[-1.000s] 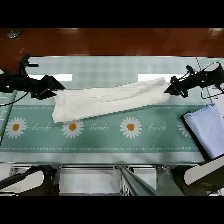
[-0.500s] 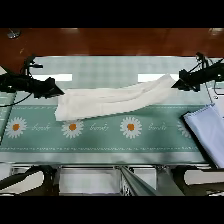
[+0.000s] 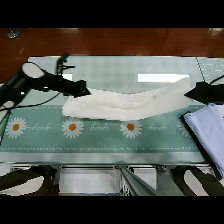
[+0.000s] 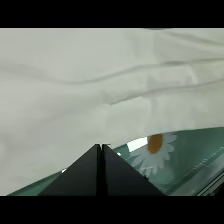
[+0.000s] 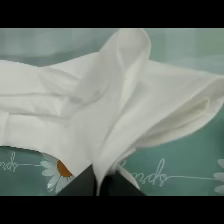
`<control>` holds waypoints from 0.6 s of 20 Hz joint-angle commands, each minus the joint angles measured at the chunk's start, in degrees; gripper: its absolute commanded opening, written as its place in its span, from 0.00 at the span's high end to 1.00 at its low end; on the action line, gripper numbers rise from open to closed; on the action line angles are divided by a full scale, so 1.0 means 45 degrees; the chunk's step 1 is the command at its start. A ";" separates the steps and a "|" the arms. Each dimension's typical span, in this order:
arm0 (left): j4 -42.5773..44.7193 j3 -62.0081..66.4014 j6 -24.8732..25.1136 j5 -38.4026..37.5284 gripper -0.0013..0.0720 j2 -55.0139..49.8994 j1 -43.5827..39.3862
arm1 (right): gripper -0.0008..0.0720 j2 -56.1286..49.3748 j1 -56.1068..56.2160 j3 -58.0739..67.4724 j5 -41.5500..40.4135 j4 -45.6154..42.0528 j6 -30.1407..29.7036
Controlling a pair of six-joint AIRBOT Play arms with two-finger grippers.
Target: Fold the shirts.
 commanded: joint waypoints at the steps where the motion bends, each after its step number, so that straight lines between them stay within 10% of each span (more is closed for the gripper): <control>1: -0.0772 0.0019 -0.0874 0.2754 0.94 -0.0923 -0.2783 | 0.97 0.1972 -0.0010 -0.0500 0.0330 0.0257 0.0291; 7: -0.0777 0.0981 -0.2900 0.5901 0.94 -0.3201 -0.6883 | 0.97 0.3458 -0.0010 -0.0500 0.0976 0.1360 0.0481; 12: -0.0782 0.3453 -0.3113 0.4449 0.94 -0.5455 -0.8684 | 0.97 0.3541 0.0539 -0.0500 0.0976 0.1739 0.0364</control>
